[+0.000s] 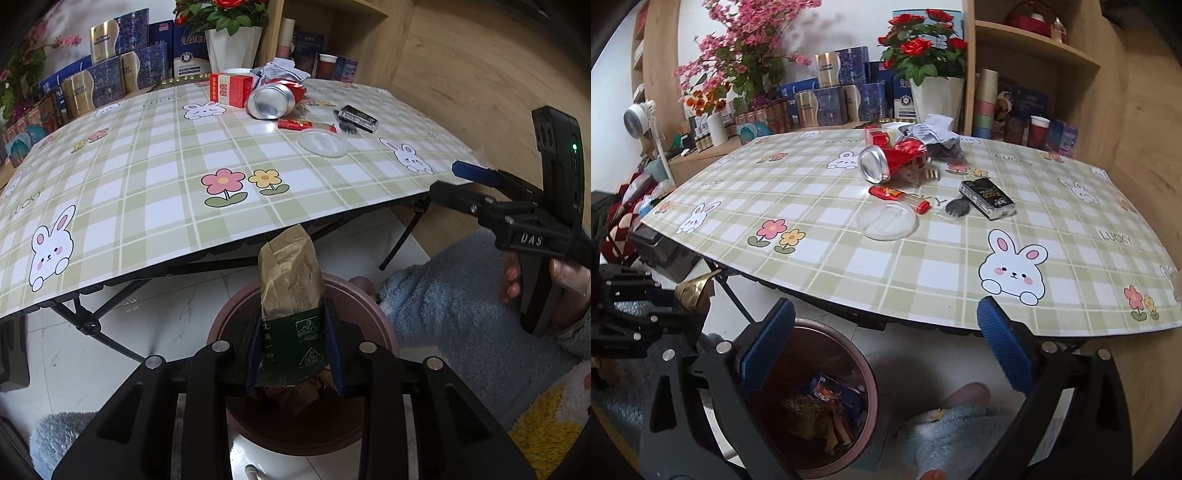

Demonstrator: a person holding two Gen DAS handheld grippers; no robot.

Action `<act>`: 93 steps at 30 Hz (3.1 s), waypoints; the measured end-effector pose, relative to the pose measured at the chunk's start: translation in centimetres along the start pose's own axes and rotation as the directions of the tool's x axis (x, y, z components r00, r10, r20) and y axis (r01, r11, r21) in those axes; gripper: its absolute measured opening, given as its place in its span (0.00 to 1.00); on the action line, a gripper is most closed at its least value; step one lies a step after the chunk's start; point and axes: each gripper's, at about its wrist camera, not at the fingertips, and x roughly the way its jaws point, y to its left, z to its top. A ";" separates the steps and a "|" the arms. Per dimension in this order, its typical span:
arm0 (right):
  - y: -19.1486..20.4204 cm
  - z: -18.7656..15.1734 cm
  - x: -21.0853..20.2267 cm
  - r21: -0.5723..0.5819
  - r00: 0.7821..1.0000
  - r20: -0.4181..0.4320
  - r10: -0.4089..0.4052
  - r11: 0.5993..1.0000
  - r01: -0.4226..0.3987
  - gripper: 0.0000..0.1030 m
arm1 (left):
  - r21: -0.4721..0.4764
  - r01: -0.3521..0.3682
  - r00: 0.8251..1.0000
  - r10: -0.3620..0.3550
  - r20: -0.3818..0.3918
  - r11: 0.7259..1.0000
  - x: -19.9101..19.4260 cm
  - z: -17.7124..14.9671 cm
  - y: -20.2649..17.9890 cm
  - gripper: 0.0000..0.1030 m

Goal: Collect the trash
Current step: 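Lower the paper bag into the bin and open the left gripper, then move the left gripper to the red can and grasp it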

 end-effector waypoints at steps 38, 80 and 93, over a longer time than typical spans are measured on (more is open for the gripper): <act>-0.5 0.1 0.0 0.027 1.000 -0.006 -0.014 1.000 0.014 0.94 | -0.153 -0.138 0.988 0.147 0.048 0.979 -1.3 0.4 2.6 0.94; -12.8 8.4 3.3 0.169 0.998 -0.019 -0.067 0.983 0.069 0.94 | 0.132 -0.254 0.967 0.254 0.013 0.958 14.5 27.6 -3.0 0.94; -14.4 7.6 3.2 0.186 0.998 -0.026 -0.063 0.980 0.067 0.94 | 0.031 -0.262 0.959 0.264 -0.107 0.964 18.2 28.9 -1.5 0.36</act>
